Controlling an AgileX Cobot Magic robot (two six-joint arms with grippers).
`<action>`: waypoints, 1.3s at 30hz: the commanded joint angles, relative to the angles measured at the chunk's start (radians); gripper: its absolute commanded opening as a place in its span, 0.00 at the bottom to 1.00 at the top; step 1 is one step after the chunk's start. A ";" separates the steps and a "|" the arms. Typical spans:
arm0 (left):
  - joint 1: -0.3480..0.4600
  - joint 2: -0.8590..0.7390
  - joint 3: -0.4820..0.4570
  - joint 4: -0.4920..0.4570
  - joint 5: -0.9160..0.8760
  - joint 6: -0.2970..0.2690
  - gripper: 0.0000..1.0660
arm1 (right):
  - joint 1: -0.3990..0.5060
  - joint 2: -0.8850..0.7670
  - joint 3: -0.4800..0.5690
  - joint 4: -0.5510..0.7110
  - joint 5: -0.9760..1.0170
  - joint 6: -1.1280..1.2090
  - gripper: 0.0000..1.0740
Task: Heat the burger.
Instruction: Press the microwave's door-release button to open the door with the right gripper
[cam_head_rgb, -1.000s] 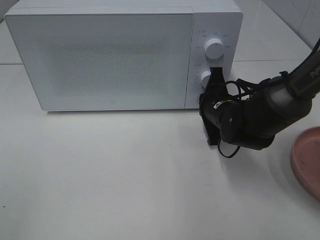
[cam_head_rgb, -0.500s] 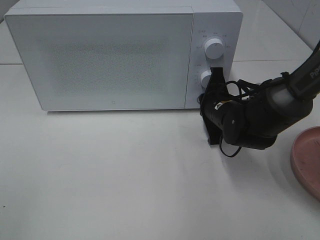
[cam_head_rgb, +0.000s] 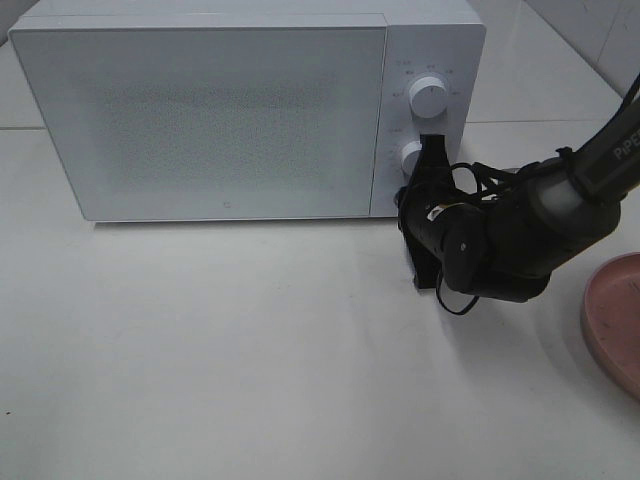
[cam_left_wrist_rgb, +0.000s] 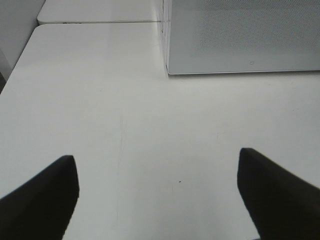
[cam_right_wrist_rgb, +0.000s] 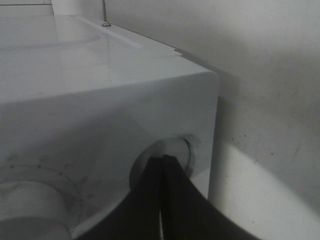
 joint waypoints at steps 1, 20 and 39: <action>0.001 -0.025 0.003 0.000 -0.009 -0.001 0.77 | -0.015 0.008 -0.063 -0.011 -0.175 -0.008 0.00; 0.001 -0.025 0.003 0.000 -0.009 -0.001 0.77 | -0.027 0.058 -0.169 0.014 -0.214 -0.060 0.00; 0.001 -0.025 0.003 0.000 -0.009 -0.001 0.77 | -0.020 0.000 -0.084 0.008 -0.127 -0.030 0.00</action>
